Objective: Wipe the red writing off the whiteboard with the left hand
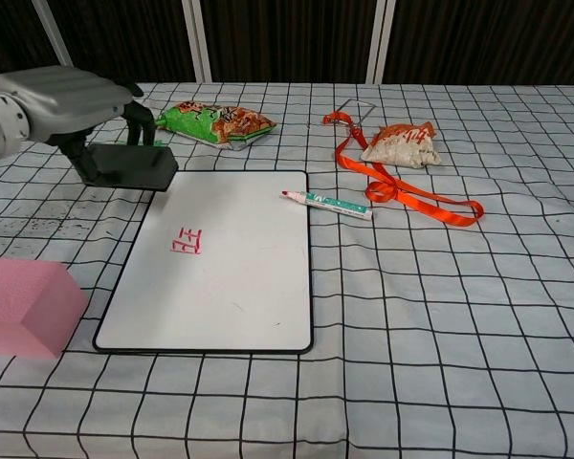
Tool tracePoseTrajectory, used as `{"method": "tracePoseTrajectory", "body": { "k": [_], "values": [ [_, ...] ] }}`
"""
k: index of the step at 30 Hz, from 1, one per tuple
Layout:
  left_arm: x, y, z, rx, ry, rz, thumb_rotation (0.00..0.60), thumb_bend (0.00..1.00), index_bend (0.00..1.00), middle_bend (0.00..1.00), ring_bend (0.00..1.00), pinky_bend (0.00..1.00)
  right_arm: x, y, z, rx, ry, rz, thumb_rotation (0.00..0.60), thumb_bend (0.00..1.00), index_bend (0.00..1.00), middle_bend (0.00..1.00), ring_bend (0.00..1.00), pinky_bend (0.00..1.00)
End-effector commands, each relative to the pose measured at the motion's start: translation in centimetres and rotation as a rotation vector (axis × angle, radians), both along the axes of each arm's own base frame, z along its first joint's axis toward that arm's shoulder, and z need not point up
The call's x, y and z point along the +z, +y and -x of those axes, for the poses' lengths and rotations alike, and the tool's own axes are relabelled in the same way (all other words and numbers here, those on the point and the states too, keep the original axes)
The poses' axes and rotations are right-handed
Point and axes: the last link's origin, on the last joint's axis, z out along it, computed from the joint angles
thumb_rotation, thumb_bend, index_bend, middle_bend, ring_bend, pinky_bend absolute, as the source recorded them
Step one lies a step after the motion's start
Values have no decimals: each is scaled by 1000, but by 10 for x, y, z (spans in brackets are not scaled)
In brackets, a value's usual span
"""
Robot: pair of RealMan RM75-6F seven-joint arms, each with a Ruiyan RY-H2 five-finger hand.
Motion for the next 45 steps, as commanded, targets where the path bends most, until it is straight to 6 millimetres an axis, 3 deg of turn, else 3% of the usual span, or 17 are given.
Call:
{"method": "tracePoseTrajectory", "body": {
  "k": [1, 13, 45],
  "values": [
    [-19, 0, -23, -20, 2, 29, 600, 349, 388, 422, 0, 0, 0, 0, 0, -1, 0, 0, 600, 187, 19, 125, 201, 212],
    [-53, -7, -31, -3, 75, 62, 600, 348, 388, 422, 0, 0, 1, 0, 1, -1, -2, 1, 600, 187, 19, 125, 201, 212],
    [-74, -28, -31, -58, 61, 153, 600, 348, 388, 422, 0, 0, 1, 1, 0, 4, -5, 3, 600, 187, 19, 125, 201, 212]
  ]
}}
